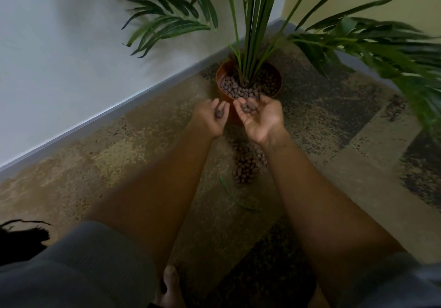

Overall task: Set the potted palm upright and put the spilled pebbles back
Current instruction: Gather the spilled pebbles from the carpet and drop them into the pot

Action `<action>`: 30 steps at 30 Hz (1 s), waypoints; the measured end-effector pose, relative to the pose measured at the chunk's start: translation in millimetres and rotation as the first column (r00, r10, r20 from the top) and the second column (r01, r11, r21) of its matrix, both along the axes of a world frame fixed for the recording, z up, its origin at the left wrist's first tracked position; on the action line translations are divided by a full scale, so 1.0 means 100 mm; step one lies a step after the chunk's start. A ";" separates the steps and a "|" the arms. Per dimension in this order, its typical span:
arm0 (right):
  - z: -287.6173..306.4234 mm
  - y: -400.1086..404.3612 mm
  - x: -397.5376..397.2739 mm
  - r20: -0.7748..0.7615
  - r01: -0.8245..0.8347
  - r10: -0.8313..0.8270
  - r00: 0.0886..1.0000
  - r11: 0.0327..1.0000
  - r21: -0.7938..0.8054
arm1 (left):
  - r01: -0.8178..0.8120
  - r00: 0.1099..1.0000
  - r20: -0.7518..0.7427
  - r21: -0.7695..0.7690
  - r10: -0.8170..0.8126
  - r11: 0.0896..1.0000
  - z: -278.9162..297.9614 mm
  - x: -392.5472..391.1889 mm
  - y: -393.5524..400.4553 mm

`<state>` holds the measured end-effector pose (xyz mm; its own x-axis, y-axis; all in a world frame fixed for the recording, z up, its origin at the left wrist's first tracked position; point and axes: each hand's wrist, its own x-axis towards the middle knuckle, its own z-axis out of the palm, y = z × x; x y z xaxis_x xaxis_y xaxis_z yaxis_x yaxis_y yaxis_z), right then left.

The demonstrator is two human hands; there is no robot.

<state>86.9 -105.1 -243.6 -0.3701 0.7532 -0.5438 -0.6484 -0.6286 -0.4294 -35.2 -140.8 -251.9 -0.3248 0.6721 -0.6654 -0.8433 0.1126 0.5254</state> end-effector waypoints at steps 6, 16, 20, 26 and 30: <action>0.17 0.33 -0.04 -0.094 0.076 -0.074 0.993 0.997 0.019 | 0.102 0.984 -0.153 0.065 -0.091 0.993 0.43 0.15 0.32; 0.20 0.40 0.06 -0.122 0.057 -0.054 0.991 0.998 0.022 | 0.123 0.992 0.003 0.231 -0.127 0.965 0.41 0.06 0.45; 0.18 0.23 0.11 -0.026 -0.060 0.063 0.998 0.992 0.111 | 0.115 0.993 -0.064 0.199 -0.104 0.973 0.28 0.06 0.27; -0.03 0.02 0.21 0.428 -0.390 0.317 0.846 0.916 0.094 | 0.141 0.971 -0.194 -0.020 -0.142 0.990 0.05 0.19 0.01; -0.22 -0.14 0.27 0.714 -0.515 0.386 0.583 0.856 -0.042 | 0.337 0.829 -0.380 -0.246 -0.410 0.909 -0.23 0.33 -0.11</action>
